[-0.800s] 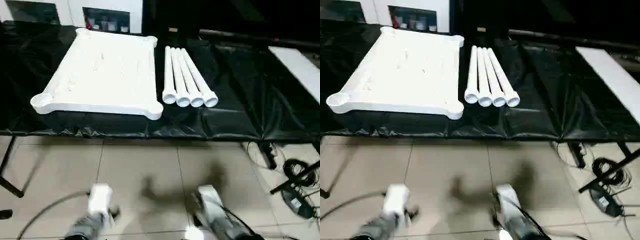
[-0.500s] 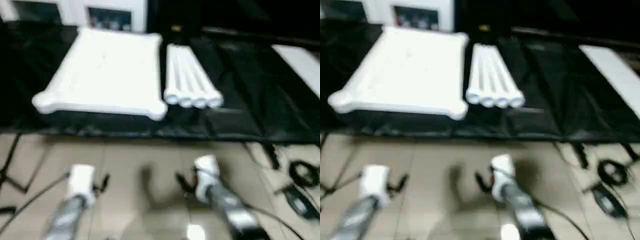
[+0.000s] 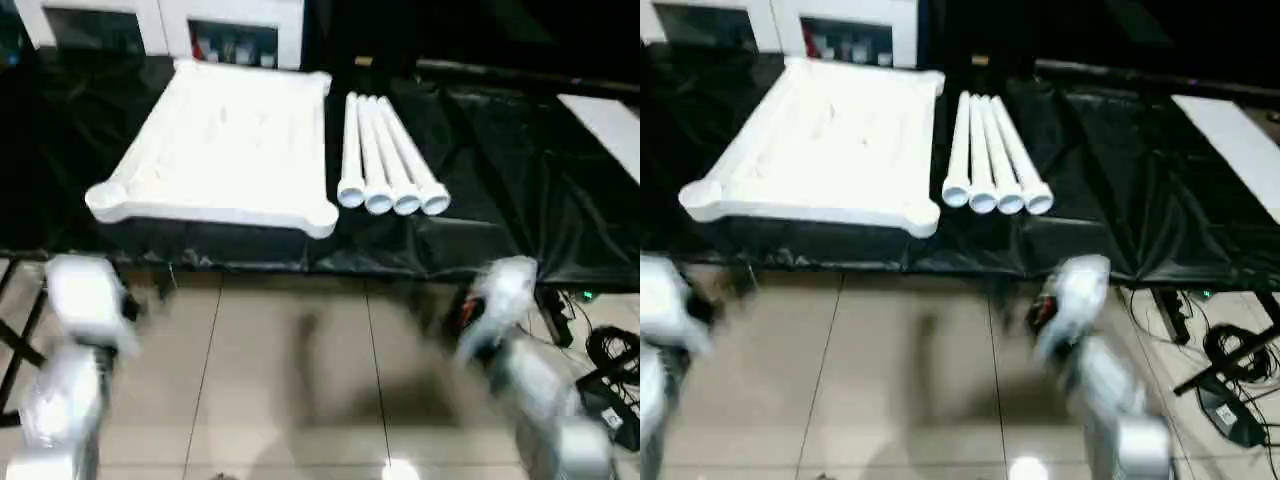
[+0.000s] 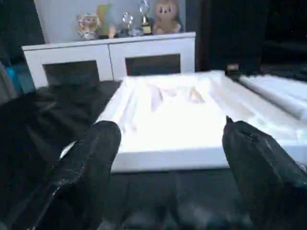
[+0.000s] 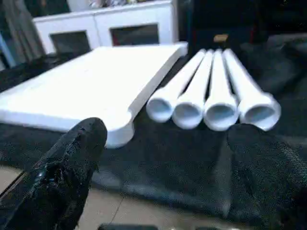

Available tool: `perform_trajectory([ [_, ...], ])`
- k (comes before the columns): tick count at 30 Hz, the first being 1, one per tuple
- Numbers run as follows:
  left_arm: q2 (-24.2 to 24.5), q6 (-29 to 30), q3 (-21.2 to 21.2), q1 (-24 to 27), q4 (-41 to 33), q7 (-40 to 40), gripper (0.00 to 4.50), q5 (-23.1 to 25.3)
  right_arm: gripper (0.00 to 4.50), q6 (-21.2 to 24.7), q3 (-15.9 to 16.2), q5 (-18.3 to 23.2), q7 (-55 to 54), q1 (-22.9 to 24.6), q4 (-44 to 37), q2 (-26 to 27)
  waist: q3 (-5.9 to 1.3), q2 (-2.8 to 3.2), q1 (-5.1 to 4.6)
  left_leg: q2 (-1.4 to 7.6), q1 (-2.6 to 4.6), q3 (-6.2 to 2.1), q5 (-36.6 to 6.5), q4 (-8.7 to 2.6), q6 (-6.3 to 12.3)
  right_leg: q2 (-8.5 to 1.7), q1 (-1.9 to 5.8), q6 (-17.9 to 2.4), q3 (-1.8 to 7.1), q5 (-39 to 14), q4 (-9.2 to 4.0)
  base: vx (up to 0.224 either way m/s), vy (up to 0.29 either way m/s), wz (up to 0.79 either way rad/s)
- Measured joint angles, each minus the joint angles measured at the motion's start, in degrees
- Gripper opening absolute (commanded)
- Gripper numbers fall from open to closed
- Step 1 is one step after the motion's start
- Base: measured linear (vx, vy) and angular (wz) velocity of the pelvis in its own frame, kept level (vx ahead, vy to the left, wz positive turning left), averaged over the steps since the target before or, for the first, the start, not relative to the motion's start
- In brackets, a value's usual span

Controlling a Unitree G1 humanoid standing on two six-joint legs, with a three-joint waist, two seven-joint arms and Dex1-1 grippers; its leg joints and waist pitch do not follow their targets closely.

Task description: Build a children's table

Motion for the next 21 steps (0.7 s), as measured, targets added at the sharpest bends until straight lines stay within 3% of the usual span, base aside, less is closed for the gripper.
perform_trajectory([
  [1,-0.2,0.8,-0.5,-1.2,0.1,0.1,3.87,-0.6,4.5,-0.3,0.4,-1.0,-0.1,-0.9,0.4,-0.2,0.04,0.63,-0.23,-0.27,-0.42,-1.24,-0.1,0.28,0.25,-0.21,0.67,0.1,-1.5,-0.1,-0.96,0.0,0.0,0.0],
  [2,-0.7,1.6,-1.2,-2.0,-0.5,0.4,3.87,-0.7,4.5,-0.4,0.6,-1.5,0.0,-2.1,1.4,-0.4,-0.14,0.67,-0.41,-0.21,-1.14,-2.43,-0.3,0.58,1.31,-0.32,1.46,0.2,-2.92,-0.1,-2.17,0.078,0.039,0.27],
  [4,-1.7,3.5,-1.6,-2.5,-1.5,1.3,3.87,-0.6,4.5,-0.3,1.1,-2.4,0.3,-3.7,2.8,-0.3,-0.37,0.77,-0.18,-0.06,-2.34,-3.48,-0.2,1.33,2.68,-0.46,2.62,0.3,-4.93,0.0,-3.48,0.11,0.035,0.47],
  [5,-2.6,4.9,-2.0,-2.4,-1.8,2.0,3.87,-0.4,4.5,0.1,1.7,-2.6,0.6,-4.5,3.4,-0.2,-0.43,0.74,0.02,-0.22,-2.76,-3.68,-0.4,1.5,3.06,-0.61,3.62,0.6,-5.85,-0.2,-4.3,0.152,0.047,0.7],
  [6,-3.0,5.7,-2.5,-2.4,-1.8,2.5,3.87,-0.1,4.5,0.3,2.1,-2.7,0.8,-5.4,4.0,-0.2,-0.54,0.67,0.08,-0.6,-2.71,-4.0,-0.6,1.38,3.26,-0.49,4.18,0.8,-5.97,-0.4,-4.72,0.25,0.053,0.9],
  [7,-3.1,6.4,-2.8,-2.3,-1.8,2.5,3.87,0.2,4.5,0.9,2.8,-2.7,1.1,-6.3,4.2,0.0,-0.57,0.51,-0.04,-1.41,-2.57,-5.39,-0.7,1.09,3.53,-0.28,4.38,0.4,-5.58,-1.2,-4.33,0.407,0.007,1.12],
  [8,-3.4,7.3,-2.4,-2.2,-1.7,3.2,3.87,0.9,4.5,2.6,4.4,-2.6,1.1,-9.1,5.2,1.1,-0.61,-0.02,-0.24,-2.31,-1.46,-5.98,-1.3,0.79,2.95,-0.17,2.67,-1.5,-3.74,-3.2,0.96,0.318,-0.022,0.7],
  [9,-3.5,7.6,-2.5,-2.9,-1.0,3.3,3.87,1.1,4.5,3.7,5.4,-2.4,1.0,-10.6,5.2,2.0,-0.65,-0.33,-0.19,-2.72,-0.58,-6.11,-1.9,0.97,2.99,0.05,0.47,-1.4,-2.42,-4.0,6.36,0.247,-0.074,0.32],
  [10,-3.5,7.8,-3.0,-4.5,-0.3,3.3,3.87,1.3,4.5,4.8,5.9,-2.0,0.7,-11.7,5.0,2.5,-0.83,-0.8,-0.01,-3.1,0.26,-5.98,-2.6,0.98,3.13,0.38,-1.78,-0.9,-1.82,-4.3,9.39,0.09,-0.028,0.1],
  [11,-3.6,7.9,-3.8,-6.8,-0.2,3.4,3.87,1.5,4.5,5.5,6.1,-1.7,0.3,-12.9,4.9,2.7,-1.22,-1.96,-0.09,-3.77,1.15,-5.48,-3.4,0.85,2.75,0.47,-5.28,-0.2,-0.63,-3.9,9.76,0.066,-0.084,0.1],
  [12,-3.7,7.9,-4.6,-8.2,-0.1,3.5,3.87,1.8,4.5,5.8,6.0,-1.4,-0.1,-13.4,4.9,2.6,-1.54,-3.28,-0.44,-4.58,2.01,-4.75,-4.1,0.8,2.22,0.02,-7.14,-0.5,0.0,-2.9,7.55,0.077,-0.08,0.02],
  [13,-3.8,7.9,-5.5,-9.4,0.3,3.6,3.87,2.2,4.5,5.8,5.6,-1.4,-0.3,-13.7,4.9,2.6,-1.62,-4.84,-0.67,-5.43,3.06,-3.19,-4.9,0.93,2.18,-0.67,-7.36,-1.4,1.36,1.0,4.03,0.077,-0.08,0.02],
  [14,-4.9,8.2,-7.3,-10.4,1.5,3.5,3.87,2.5,4.5,5.7,4.5,-1.6,-1.1,-13.0,4.8,2.0,-1.6,-5.44,-1.03,-5.41,3.79,-2.57,-6.6,3.75,4.63,0.26,-5.93,-1.4,3.78,0.9,5.02,0.197,-0.047,0.28],
  [15,-5.6,8.3,-9.2,-10.6,2.0,2.9,3.87,2.5,4.5,5.7,3.7,-2.7,-2.4,-12.2,5.1,1.8,-1.24,-4.87,-0.48,-5.6,3.33,-2.82,-7.1,6.92,6.29,1.13,-4.53,-1.8,4.82,0.3,4.69,0.219,-0.032,0.3],
  [16,-5.6,8.3,-10.1,-10.5,2.5,2.4,3.87,2.7,4.5,5.8,2.9,-3.8,-3.9,-11.4,5.7,1.9,-1.14,-4.73,-0.01,-6.36,2.12,-3.24,-7.0,10.05,6.17,1.46,-3.31,-1.9,5.3,0.0,3.97,0.219,-0.032,0.3],
  [17,-5.0,8.6,-10.0,-10.7,3.1,2.2,3.87,2.7,4.5,5.9,2.7,-4.8,-5.2,-10.8,6.0,2.1,-1.11,-4.45,0.37,-7.31,-0.1,-3.82,-6.7,12.16,5.66,1.93,-1.65,-2.1,5.53,-0.2,2.6,0.228,-0.02,0.07],
  [18,-4.6,8.7,-9.7,-10.9,3.1,2.1,3.87,2.8,4.5,5.9,2.8,-5.2,-5.6,-10.7,5.9,2.2,-1.0,-4.09,0.91,-7.32,-1.71,-3.98,-6.1,12.11,4.59,2.41,-0.51,-2.3,5.41,-0.3,1.73,0.207,-0.008,0.06],
  [19,-4.5,8.9,-9.4,-11.2,3.1,1.9,3.87,2.8,4.5,6.0,2.8,-5.4,-6.1,-10.7,5.8,2.4,-0.84,-3.33,1.57,-6.8,-3.47,-4.61,-5.3,11.59,3.16,3.14,0.65,-2.4,5.07,-0.4,0.87,0.207,-0.008,0.06],
  [20,-4.3,9.3,-9.1,-11.5,3.2,1.7,3.87,3.1,4.5,6.2,2.9,-5.4,-6.3,-10.4,5.0,2.4,-0.72,-2.15,2.13,-5.48,-5.43,-4.95,-3.8,8.71,1.95,3.97,1.92,-2.4,3.87,-1.1,0.36,0.189,0.024,0.04],
  [21,-4.1,9.7,-9.2,-11.9,3.3,1.6,3.87,3.3,4.5,6.1,2.9,-5.5,-6.5,-9.8,3.9,2.5,-0.71,-0.3,2.31,-3.7,-5.89,-4.97,-1.3,4.36,2.42,5.05,2.86,-2.0,2.32,-1.8,0.15,0.201,0.073,0.13],
])
